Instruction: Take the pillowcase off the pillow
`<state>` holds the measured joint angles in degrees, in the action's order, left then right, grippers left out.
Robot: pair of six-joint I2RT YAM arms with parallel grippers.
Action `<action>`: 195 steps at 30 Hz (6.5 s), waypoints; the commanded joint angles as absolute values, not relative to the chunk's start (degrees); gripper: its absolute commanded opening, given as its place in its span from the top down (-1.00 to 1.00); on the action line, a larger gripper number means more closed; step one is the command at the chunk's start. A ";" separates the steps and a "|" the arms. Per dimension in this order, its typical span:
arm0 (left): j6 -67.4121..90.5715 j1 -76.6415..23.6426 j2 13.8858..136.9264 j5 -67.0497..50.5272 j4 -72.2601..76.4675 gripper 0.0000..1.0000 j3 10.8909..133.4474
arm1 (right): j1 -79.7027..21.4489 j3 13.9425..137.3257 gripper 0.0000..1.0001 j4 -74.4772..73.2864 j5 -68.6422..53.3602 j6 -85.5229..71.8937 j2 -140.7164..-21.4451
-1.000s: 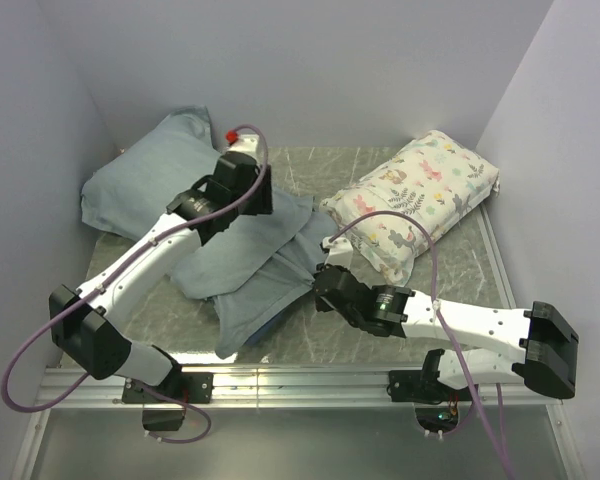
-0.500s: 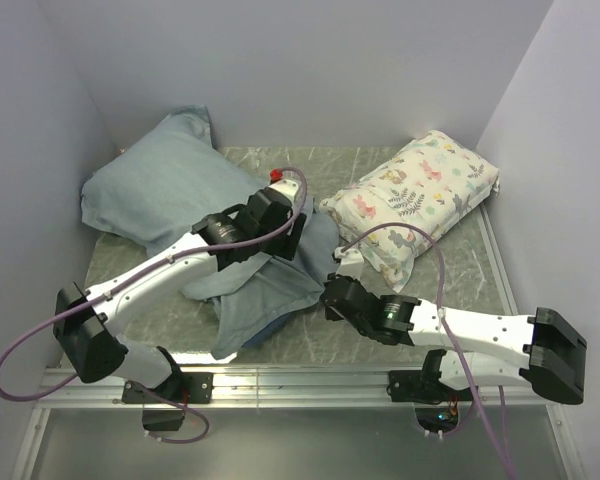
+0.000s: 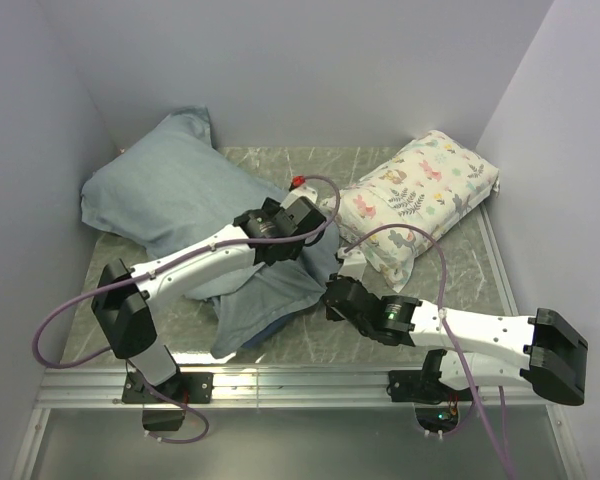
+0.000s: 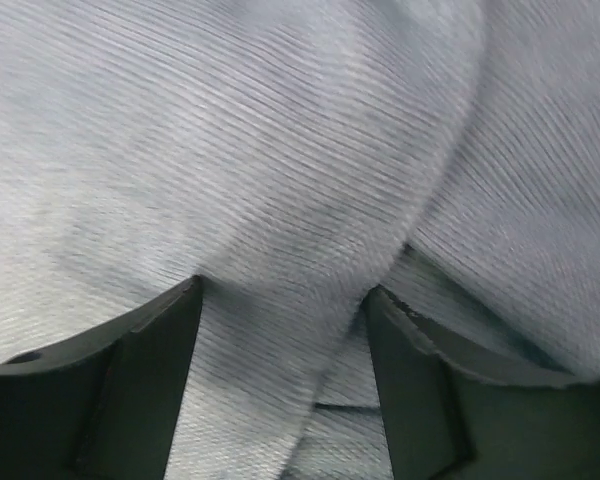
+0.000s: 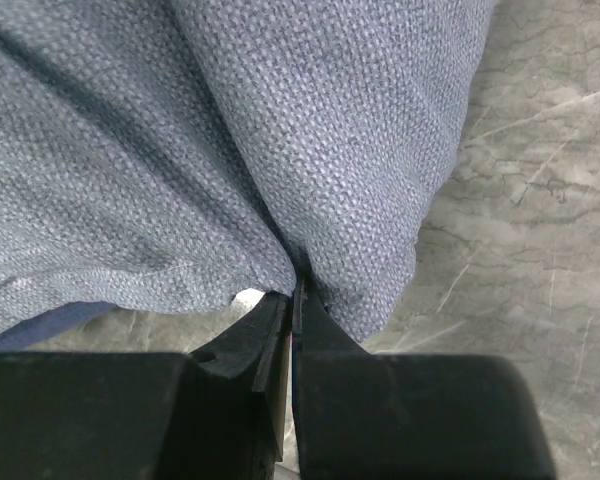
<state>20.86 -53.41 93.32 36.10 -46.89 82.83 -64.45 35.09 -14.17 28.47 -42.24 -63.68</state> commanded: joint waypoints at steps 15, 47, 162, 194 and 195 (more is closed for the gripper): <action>19.85 -36.93 97.03 38.76 -41.40 0.99 95.01 | -63.28 32.34 1.00 -16.96 30.41 -45.35 -60.73; 23.99 -28.13 94.31 19.52 -33.05 0.99 87.72 | -57.05 75.92 -0.33 -4.21 24.87 -20.56 -93.41; 20.04 -45.26 86.48 23.02 -36.74 -0.70 84.12 | -43.33 47.55 1.00 -6.15 15.38 -33.49 -79.10; 22.59 -50.71 90.80 28.49 -35.59 0.99 75.67 | -34.20 50.18 1.00 -4.30 12.49 -32.35 -81.47; 21.63 -50.71 88.70 25.95 -35.86 0.99 75.50 | -31.93 50.97 1.00 -4.48 11.78 -32.08 -81.47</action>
